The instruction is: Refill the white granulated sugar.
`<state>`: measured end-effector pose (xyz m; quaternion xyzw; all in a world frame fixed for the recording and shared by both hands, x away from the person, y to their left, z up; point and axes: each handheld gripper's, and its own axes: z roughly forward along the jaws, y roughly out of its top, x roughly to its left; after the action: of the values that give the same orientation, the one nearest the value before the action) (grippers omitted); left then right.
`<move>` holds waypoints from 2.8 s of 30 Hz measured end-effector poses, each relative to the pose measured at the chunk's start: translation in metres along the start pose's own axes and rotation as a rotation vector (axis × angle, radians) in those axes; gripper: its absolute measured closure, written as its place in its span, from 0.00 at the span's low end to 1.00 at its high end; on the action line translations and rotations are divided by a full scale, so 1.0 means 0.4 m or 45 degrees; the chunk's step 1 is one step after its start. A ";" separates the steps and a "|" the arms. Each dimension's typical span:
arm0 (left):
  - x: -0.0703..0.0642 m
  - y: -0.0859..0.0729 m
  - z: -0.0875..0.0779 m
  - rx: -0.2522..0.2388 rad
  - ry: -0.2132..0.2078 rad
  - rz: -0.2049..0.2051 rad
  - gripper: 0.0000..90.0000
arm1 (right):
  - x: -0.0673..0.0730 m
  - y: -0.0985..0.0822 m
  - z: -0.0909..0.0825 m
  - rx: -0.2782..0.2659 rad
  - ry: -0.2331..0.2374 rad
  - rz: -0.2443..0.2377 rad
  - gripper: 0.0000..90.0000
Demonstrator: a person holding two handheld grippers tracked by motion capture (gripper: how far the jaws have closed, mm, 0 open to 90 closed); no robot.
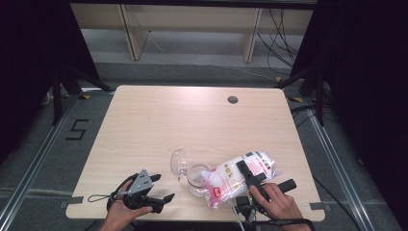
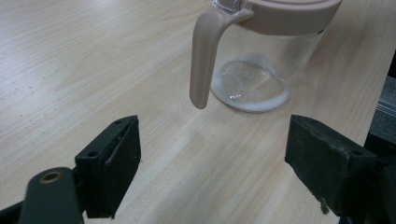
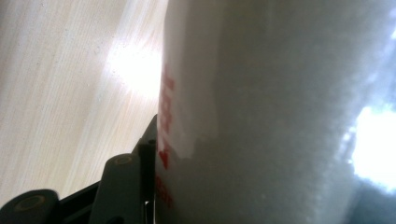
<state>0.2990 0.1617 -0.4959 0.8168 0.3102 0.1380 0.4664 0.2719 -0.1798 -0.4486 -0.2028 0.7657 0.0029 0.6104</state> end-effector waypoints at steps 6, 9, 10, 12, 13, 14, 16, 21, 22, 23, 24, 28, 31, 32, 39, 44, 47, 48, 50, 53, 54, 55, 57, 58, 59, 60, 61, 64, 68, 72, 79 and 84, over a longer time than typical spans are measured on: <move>0.003 0.000 -0.002 0.020 0.009 0.021 0.20 | 0.000 0.001 -0.001 0.003 0.010 0.011 0.55; 0.003 0.000 -0.001 0.009 0.001 0.025 0.20 | 0.000 0.000 -0.002 0.002 0.009 0.011 0.55; 0.005 0.001 -0.002 0.012 0.003 0.043 0.20 | 0.000 0.000 -0.002 0.002 0.008 0.010 0.55; 0.005 0.001 -0.001 0.010 -0.001 0.040 0.20 | -0.003 0.000 -0.002 -0.005 -0.005 -0.008 0.55; 0.004 0.001 -0.003 0.026 0.011 0.029 0.20 | -0.003 0.000 -0.003 -0.005 -0.005 -0.009 0.55; -0.001 0.000 0.000 -0.001 0.001 -0.002 0.20 | -0.004 0.000 -0.003 -0.003 -0.002 -0.012 0.55; 0.001 0.000 -0.001 0.007 0.002 0.007 0.20 | -0.005 0.000 -0.003 -0.002 0.001 -0.014 0.55; 0.002 0.000 -0.001 0.009 0.001 0.012 0.20 | -0.013 -0.001 -0.001 -0.025 -0.025 -0.064 0.55; 0.002 0.000 -0.001 0.011 0.001 0.015 0.20 | -0.014 -0.001 -0.002 -0.023 -0.015 -0.067 0.55; 0.005 0.000 0.000 0.006 -0.009 0.028 0.20 | -0.010 -0.002 -0.003 -0.011 -0.004 -0.024 0.55; 0.007 0.001 0.000 0.007 -0.009 0.042 0.20 | -0.014 -0.002 -0.003 -0.020 -0.020 -0.048 0.55; 0.005 0.001 -0.002 0.012 -0.001 0.044 0.20 | -0.011 -0.003 -0.006 -0.007 -0.009 -0.020 0.55; 0.005 0.001 -0.001 0.009 -0.009 0.040 0.20 | -0.011 -0.004 -0.006 -0.012 -0.009 -0.020 0.55; 0.005 0.001 -0.002 0.012 -0.001 0.042 0.20 | -0.011 -0.004 -0.005 -0.018 -0.007 -0.028 0.55; 0.005 0.000 0.000 0.006 -0.007 0.040 0.20 | -0.007 -0.004 -0.004 -0.026 -0.017 -0.018 0.55; 0.005 0.001 -0.002 0.010 -0.004 0.041 0.20 | -0.014 0.001 -0.005 -0.042 -0.020 -0.044 0.55; 0.004 0.000 -0.003 0.031 0.012 0.028 0.20 | -0.008 0.003 -0.008 -0.038 -0.022 -0.016 0.55; 0.002 -0.001 0.000 0.009 -0.004 0.009 0.20 | -0.009 0.003 -0.007 -0.044 -0.024 -0.027 0.55; 0.003 -0.001 0.000 0.006 -0.009 0.016 0.20 | -0.007 0.004 -0.008 -0.040 -0.023 -0.014 0.55; 0.003 -0.001 -0.002 0.019 0.003 0.017 0.20 | -0.007 0.005 -0.008 -0.043 -0.024 -0.014 0.55; 0.001 -0.001 -0.001 0.010 -0.003 0.010 0.20 | -0.008 0.006 -0.009 -0.040 -0.018 -0.018 0.55; 0.003 -0.001 -0.001 0.011 -0.004 0.022 0.20 | -0.009 0.007 -0.009 -0.039 -0.011 -0.023 0.55; 0.002 -0.001 -0.001 0.011 -0.002 0.014 0.20 | -0.011 0.008 -0.006 -0.068 -0.029 -0.035 0.55; 0.001 -0.001 -0.001 0.009 -0.004 0.010 0.20 | -0.008 0.009 -0.010 -0.054 -0.023 -0.019 0.55; 0.002 -0.001 0.000 0.009 -0.004 0.015 0.20 | -0.008 0.011 -0.011 -0.049 -0.009 -0.015 0.55; 0.002 -0.002 0.000 0.006 -0.009 0.009 0.20 | -0.011 0.013 -0.010 -0.063 -0.028 -0.035 0.55; 0.002 -0.001 0.000 0.008 -0.006 0.011 0.20 | -0.015 0.014 -0.008 -0.077 -0.034 -0.057 0.55; 0.002 -0.002 0.000 0.007 -0.008 0.010 0.20 | -0.009 0.016 -0.010 -0.061 -0.027 -0.023 0.55; 0.002 -0.002 0.001 0.010 -0.007 0.012 0.20 | -0.013 0.015 -0.009 -0.068 -0.025 -0.030 0.56; 0.002 -0.003 0.002 0.012 -0.012 0.013 0.20 | -0.015 0.011 -0.004 -0.069 -0.028 -0.048 0.56; 0.002 -0.003 0.001 0.014 -0.011 0.013 0.20 | -0.014 -0.003 -0.005 -0.042 -0.032 -0.009 0.56; 0.002 -0.003 0.000 0.014 -0.008 0.016 0.20 | -0.020 -0.012 -0.004 -0.033 -0.025 -0.041 0.56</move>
<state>0.2992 0.1626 -0.4969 0.8217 0.3045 0.1365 0.4619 0.2734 -0.1822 -0.4395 -0.2230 0.7561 0.0049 0.6153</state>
